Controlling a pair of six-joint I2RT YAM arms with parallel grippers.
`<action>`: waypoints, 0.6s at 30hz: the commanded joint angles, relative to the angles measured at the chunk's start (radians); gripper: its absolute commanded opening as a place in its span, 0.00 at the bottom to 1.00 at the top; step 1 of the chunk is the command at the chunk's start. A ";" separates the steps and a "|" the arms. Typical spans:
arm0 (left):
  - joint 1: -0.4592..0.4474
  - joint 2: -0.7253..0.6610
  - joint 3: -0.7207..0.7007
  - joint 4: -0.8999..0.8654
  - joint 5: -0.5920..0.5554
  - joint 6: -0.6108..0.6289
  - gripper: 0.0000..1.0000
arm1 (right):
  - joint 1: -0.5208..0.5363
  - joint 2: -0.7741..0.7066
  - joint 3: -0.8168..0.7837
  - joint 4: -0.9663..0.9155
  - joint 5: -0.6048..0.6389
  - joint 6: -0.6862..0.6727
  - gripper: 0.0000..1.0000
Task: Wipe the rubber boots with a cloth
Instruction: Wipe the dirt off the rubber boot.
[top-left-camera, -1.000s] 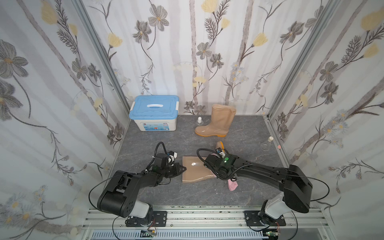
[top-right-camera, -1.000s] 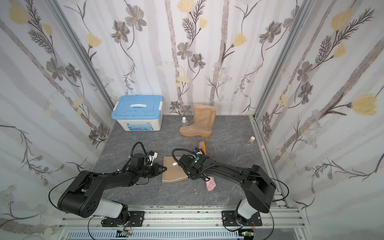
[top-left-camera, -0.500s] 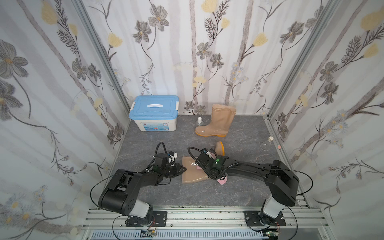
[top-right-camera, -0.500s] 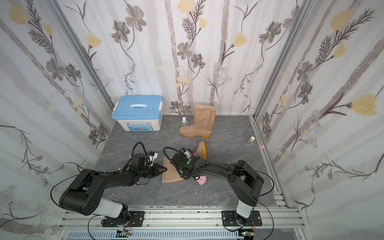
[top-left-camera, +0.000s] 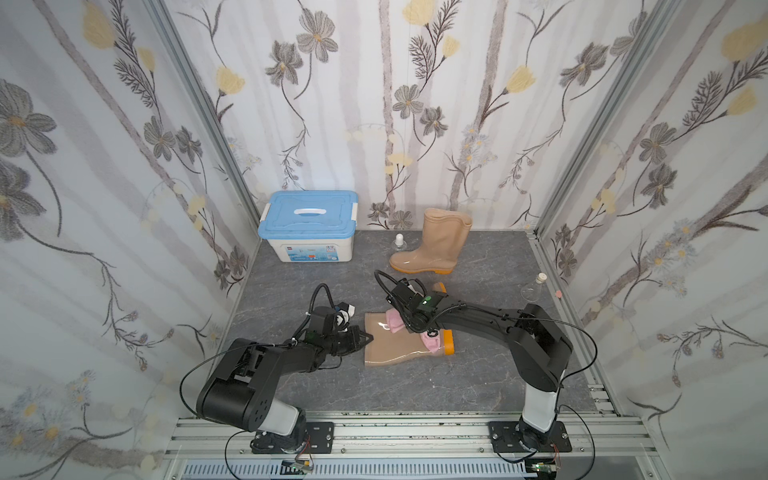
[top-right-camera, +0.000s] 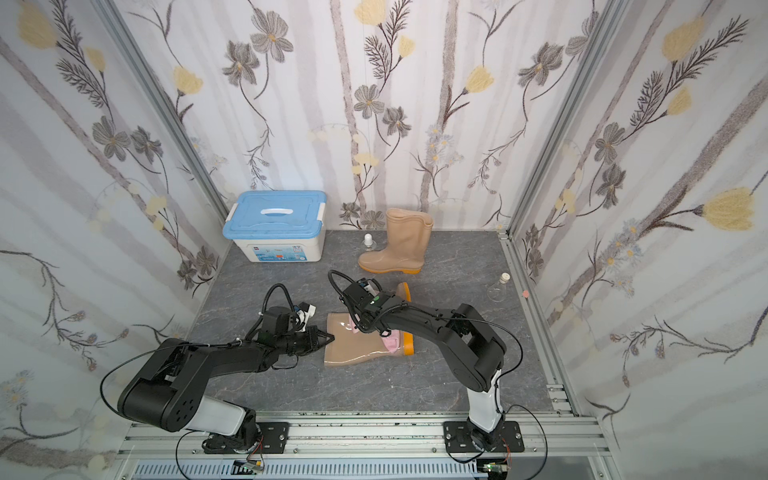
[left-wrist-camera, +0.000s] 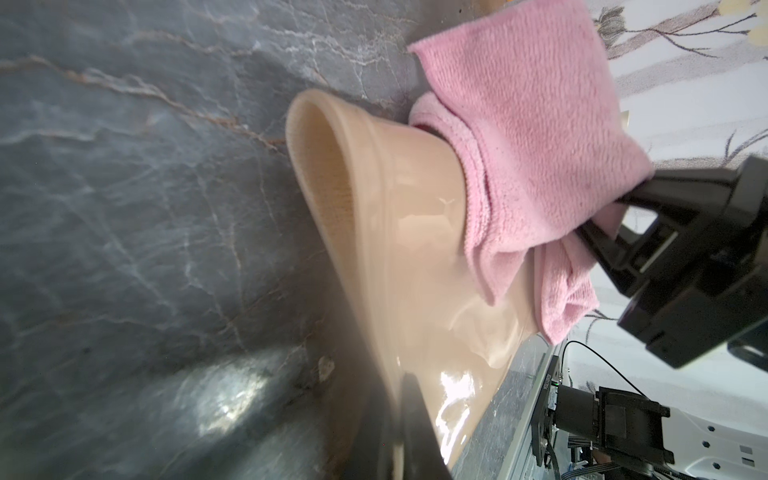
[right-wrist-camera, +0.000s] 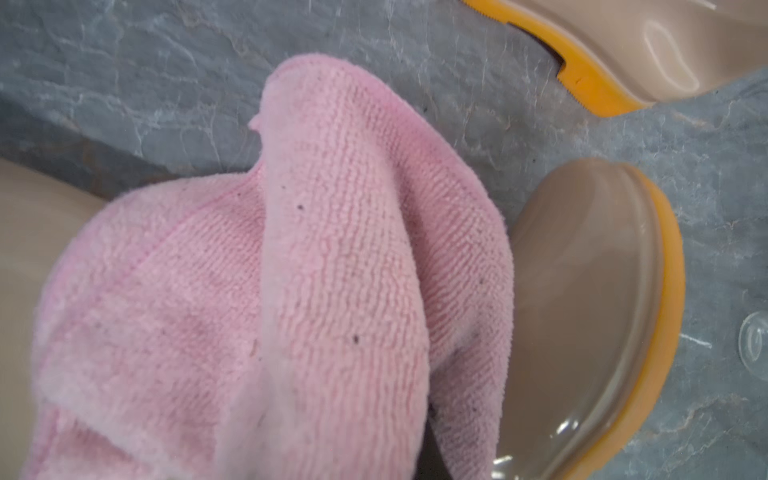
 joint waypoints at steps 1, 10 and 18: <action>0.001 -0.005 0.004 0.018 0.024 0.012 0.00 | -0.035 0.046 0.069 0.002 0.013 -0.069 0.00; 0.001 0.020 0.011 0.027 0.042 0.009 0.00 | -0.168 0.177 0.235 -0.048 0.109 -0.168 0.00; 0.004 0.062 0.025 0.041 0.059 0.004 0.00 | -0.240 0.214 0.384 -0.045 0.159 -0.256 0.00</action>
